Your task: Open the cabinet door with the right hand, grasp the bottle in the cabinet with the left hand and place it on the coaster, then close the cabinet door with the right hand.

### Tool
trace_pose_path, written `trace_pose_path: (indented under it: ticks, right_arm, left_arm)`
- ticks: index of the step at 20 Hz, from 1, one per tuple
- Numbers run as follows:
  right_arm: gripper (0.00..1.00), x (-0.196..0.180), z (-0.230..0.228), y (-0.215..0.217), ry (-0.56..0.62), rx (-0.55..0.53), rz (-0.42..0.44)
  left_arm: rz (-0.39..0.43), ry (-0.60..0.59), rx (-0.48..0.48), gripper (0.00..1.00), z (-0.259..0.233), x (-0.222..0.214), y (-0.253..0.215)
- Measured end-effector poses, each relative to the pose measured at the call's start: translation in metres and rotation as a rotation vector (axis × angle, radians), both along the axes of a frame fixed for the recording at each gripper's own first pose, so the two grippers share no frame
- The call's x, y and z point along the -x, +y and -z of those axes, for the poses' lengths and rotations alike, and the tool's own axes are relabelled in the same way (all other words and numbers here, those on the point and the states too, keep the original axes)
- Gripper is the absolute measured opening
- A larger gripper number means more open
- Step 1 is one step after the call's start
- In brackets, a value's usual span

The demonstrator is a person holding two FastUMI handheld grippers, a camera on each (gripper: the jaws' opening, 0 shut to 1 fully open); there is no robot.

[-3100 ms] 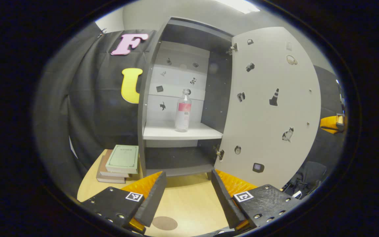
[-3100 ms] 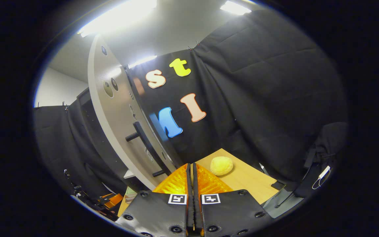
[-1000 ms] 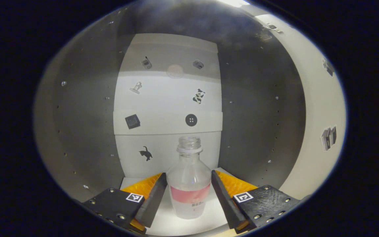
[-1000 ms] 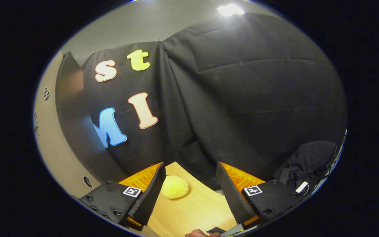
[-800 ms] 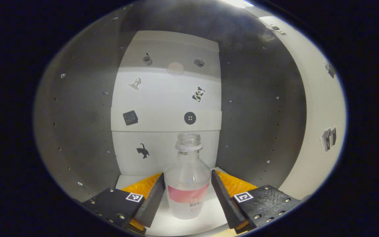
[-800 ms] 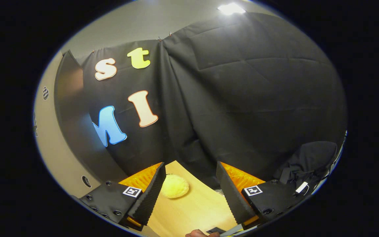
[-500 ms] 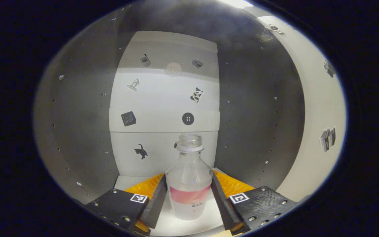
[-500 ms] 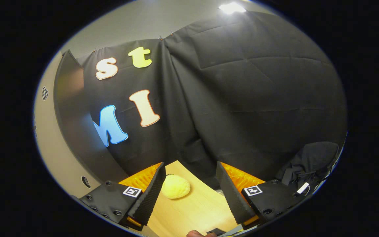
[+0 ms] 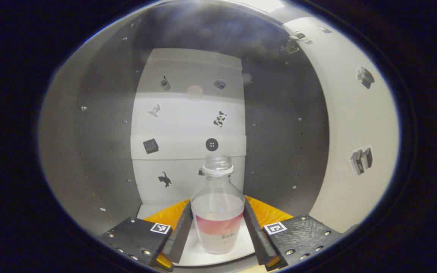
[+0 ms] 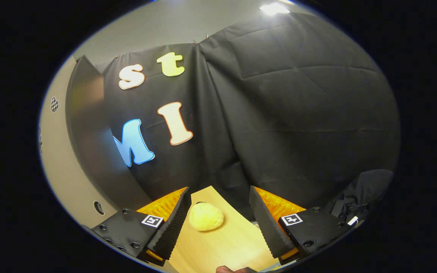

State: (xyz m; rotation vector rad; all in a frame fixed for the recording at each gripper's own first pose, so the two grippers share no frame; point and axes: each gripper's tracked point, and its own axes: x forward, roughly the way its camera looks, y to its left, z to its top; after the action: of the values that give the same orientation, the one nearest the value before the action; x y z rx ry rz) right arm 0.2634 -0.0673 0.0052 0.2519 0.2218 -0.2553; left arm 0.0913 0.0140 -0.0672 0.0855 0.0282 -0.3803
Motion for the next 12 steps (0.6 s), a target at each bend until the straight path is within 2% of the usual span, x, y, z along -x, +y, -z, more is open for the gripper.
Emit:
trace_pose_path:
  ticks: [1,2,4,5,6,7,10,12]
  right_arm:
    - [0.93,0.001,-0.001,0.000,-0.005,0.008,-0.005]
    - [0.97,0.003,-0.002,0.002,-0.014,0.014,-0.009]
    - [0.97,0.009,-0.002,0.006,-0.034,0.015,-0.017]
    - [0.90,0.014,-0.003,0.010,-0.042,0.011,-0.026]
    - [1.00,0.020,-0.001,0.014,-0.045,0.006,-0.036]
    - [1.00,0.026,-0.001,0.018,-0.047,0.003,-0.043]
    - [0.90,0.048,-0.003,0.026,-0.060,0.002,-0.072]
    - [0.90,0.062,-0.004,0.031,-0.061,0.008,-0.093]
  left_arm:
    - [-0.004,-0.005,0.000,0.73,-0.003,0.010,0.003]
    - [-0.009,-0.013,0.002,0.72,-0.007,0.024,0.009]
    - [-0.010,-0.016,0.012,0.72,-0.014,0.051,0.019]
    - [-0.008,-0.014,0.019,0.74,-0.016,0.066,0.026]
    - [-0.008,-0.012,0.028,0.75,-0.019,0.080,0.031]
    - [-0.013,-0.012,0.033,0.75,-0.022,0.097,0.039]
    - [-0.051,-0.012,0.027,0.75,-0.024,0.144,0.067]
    - [-0.086,-0.014,0.014,0.75,-0.021,0.175,0.087]
